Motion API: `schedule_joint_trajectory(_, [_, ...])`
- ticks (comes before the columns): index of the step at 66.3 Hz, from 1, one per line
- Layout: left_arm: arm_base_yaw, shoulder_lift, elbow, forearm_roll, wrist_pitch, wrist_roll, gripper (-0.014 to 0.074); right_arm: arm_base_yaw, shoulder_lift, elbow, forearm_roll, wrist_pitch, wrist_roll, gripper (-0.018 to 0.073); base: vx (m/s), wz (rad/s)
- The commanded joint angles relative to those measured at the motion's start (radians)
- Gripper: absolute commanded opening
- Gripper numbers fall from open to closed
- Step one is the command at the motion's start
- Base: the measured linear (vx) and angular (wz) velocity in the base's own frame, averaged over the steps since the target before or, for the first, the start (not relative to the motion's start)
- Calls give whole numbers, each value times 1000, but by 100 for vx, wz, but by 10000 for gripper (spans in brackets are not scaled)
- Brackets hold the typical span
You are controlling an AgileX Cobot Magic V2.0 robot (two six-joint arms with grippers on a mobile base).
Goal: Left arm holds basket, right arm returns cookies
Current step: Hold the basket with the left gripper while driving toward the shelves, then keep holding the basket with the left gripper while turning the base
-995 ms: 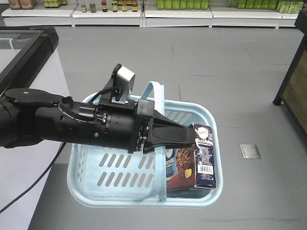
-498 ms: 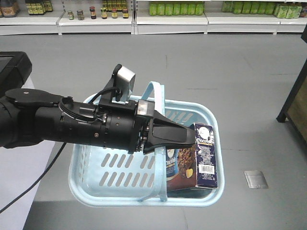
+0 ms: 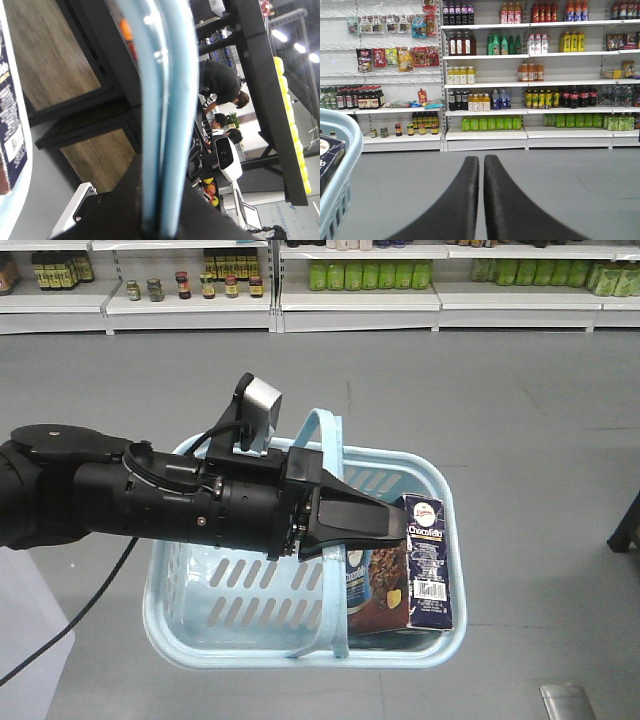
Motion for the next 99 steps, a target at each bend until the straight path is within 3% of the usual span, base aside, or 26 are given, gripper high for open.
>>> schedule_joint_trajectory(1, [-4,-50,-27,-124,46,14,-3,-5,-12,18,-2,-78,-7,-11,54,1])
schedule_joint_trajectory(99, [-4,-50,-27,-124,45,14,-3,-5,-12,18,-2,-78,-7,-11,53,4])
